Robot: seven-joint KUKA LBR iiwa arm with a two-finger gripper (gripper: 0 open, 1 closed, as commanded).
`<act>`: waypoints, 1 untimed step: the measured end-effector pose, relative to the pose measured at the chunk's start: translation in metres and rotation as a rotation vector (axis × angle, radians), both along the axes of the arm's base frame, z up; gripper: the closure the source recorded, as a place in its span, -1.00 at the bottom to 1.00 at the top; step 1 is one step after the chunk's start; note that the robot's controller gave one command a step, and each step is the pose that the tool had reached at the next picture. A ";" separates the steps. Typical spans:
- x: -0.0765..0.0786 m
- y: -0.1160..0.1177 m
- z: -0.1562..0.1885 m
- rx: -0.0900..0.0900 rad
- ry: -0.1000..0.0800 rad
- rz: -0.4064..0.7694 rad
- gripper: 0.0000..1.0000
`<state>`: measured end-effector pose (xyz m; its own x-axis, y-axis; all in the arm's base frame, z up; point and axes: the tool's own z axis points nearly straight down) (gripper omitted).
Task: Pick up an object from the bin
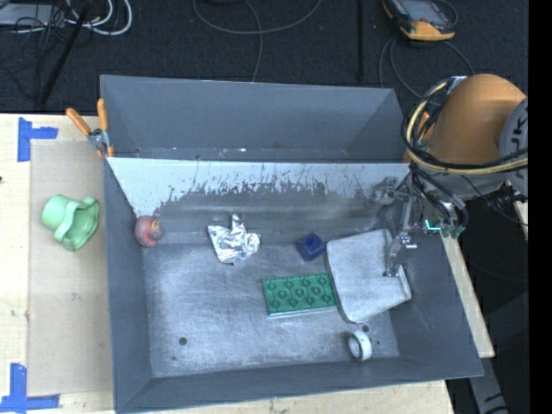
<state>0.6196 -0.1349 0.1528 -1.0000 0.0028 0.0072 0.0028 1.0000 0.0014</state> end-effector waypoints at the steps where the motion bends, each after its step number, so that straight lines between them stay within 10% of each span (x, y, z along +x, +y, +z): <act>1: -0.023 0.078 -0.080 -0.005 -0.006 -0.144 -1.00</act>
Offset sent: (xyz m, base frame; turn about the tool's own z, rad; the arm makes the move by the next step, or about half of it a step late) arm -0.0242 0.0785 -0.0828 0.1480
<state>0.5969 -0.0566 0.0728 -0.9892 0.1464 0.0006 0.1464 0.9892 -0.0035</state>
